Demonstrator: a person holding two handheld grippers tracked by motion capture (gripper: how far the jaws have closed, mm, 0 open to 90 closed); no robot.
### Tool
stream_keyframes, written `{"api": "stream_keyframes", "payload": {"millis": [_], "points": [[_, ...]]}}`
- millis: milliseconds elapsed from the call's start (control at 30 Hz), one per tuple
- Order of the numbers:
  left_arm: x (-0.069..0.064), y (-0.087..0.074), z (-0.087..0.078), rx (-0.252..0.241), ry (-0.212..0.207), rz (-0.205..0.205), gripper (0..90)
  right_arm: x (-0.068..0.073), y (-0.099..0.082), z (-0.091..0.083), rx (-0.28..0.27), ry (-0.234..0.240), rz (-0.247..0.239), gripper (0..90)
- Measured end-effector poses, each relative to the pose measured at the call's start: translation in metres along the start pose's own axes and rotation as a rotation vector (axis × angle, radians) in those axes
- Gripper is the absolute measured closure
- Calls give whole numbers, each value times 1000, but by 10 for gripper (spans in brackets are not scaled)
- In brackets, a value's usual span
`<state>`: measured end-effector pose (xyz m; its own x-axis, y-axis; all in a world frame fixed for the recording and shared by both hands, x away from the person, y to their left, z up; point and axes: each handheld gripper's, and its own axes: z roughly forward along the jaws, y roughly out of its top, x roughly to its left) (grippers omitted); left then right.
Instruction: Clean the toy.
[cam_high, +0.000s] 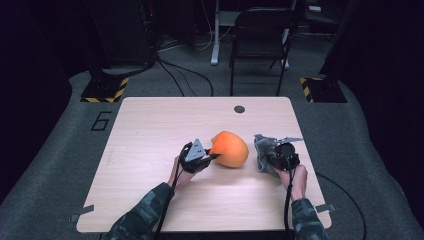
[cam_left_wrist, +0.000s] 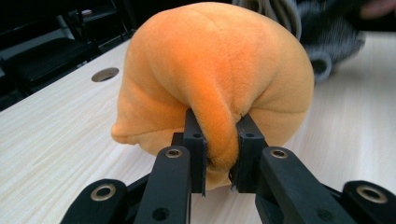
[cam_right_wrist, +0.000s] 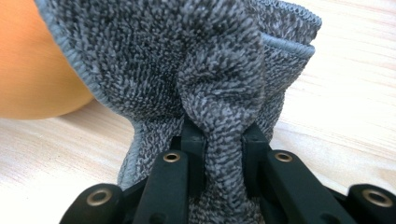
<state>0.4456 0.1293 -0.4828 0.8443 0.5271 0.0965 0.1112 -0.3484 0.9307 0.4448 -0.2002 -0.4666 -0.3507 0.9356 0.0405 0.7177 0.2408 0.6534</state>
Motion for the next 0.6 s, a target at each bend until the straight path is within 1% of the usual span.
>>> {"api": "stream_keyframes", "payload": {"millis": [33,67,100,133,167,200,233,267,333,367,400,433,467,500,533,567,600], "points": [[0,4,-2,-4,0,-24,792,0,0,-1,0,-5,13,768],[-1,8,-4,-8,-15,-56,791,-2,0,-2,-1,-3,15,768],[-1,12,-6,-9,-21,-85,791,-3,0,-3,-8,-5,9,768],[-1,14,-7,-9,-18,-100,790,-4,0,-4,-11,-7,16,768],[-1,17,-9,3,-33,-132,790,-5,0,-5,-11,-8,18,768],[-2,20,-10,8,-38,-179,789,-5,0,-6,-15,-8,16,768],[-2,21,-11,15,-43,-207,788,-5,-1,-7,-16,-8,24,768],[-3,23,-13,26,-50,-253,788,-5,-1,-8,-11,-9,27,768],[-4,25,-16,50,-54,-295,786,-5,-1,-10,-18,-12,23,768],[-4,26,-17,65,-53,-317,786,-4,-1,-12,-13,-12,27,768],[-5,26,-18,78,-60,-345,785,-3,-1,-13,-17,-11,25,768],[-4,25,-19,89,-63,-361,785,-3,-1,-14,-21,-8,13,768],[-5,24,-20,101,-61,-382,785,-2,-2,-15,-21,-10,13,768],[-5,22,-21,109,-71,-412,784,-1,-2,-16,-19,-10,12,768],[-6,20,-21,121,-75,-425,783,0,-2,-18,-20,-7,8,768],[-7,18,-20,132,-70,-428,782,1,-2,-19,-23,-6,2,768],[-7,15,-18,141,-72,-446,780,3,-2,-21,-23,-4,-1,768]]}}
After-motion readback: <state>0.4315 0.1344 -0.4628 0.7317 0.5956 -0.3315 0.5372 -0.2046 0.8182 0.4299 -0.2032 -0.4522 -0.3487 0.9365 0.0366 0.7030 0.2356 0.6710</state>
